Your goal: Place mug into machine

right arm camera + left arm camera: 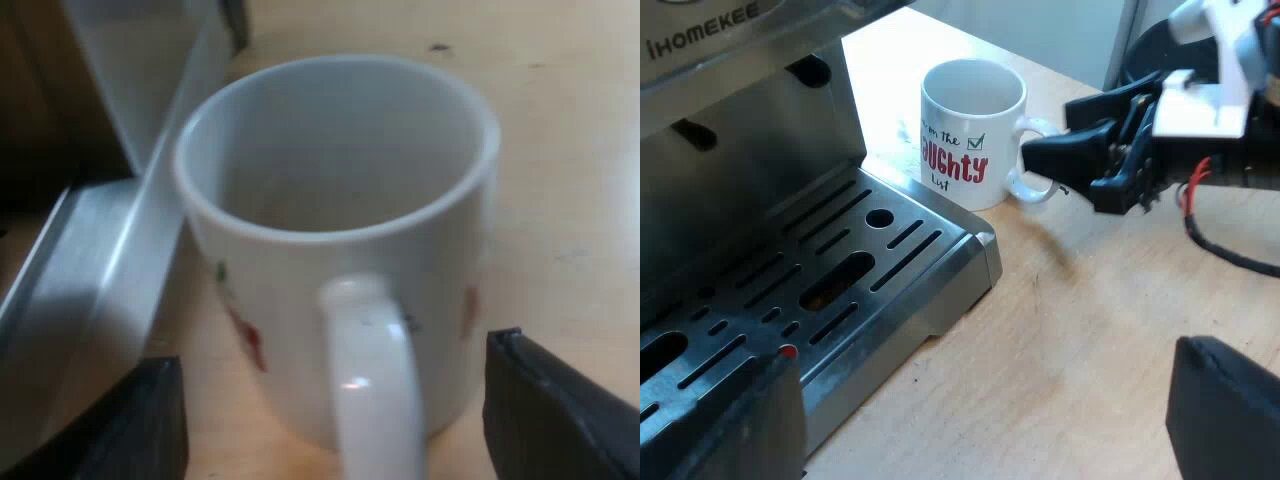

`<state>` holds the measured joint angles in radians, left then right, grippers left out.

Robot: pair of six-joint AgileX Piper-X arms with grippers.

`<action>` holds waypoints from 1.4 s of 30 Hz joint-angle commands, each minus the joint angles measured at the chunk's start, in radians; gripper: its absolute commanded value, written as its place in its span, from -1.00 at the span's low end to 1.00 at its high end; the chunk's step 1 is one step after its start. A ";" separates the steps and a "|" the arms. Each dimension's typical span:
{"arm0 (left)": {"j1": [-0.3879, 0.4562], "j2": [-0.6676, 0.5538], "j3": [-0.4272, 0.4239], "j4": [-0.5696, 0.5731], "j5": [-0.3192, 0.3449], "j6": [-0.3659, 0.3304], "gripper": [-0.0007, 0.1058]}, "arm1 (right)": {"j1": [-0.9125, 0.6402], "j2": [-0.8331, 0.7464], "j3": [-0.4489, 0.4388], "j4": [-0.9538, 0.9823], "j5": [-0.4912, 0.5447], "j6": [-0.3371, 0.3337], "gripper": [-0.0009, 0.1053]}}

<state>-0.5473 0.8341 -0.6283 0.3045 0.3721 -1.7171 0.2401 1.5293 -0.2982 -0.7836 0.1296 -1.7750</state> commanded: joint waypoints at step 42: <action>-0.005 0.036 -0.003 -0.049 -0.001 0.016 0.42 | 0.049 -0.062 -0.037 0.060 0.050 0.003 -0.98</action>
<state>-0.5473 0.8691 -0.6283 0.2793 0.3721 -1.7025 0.2830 1.5033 -0.3256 -0.7100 0.1849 -1.7564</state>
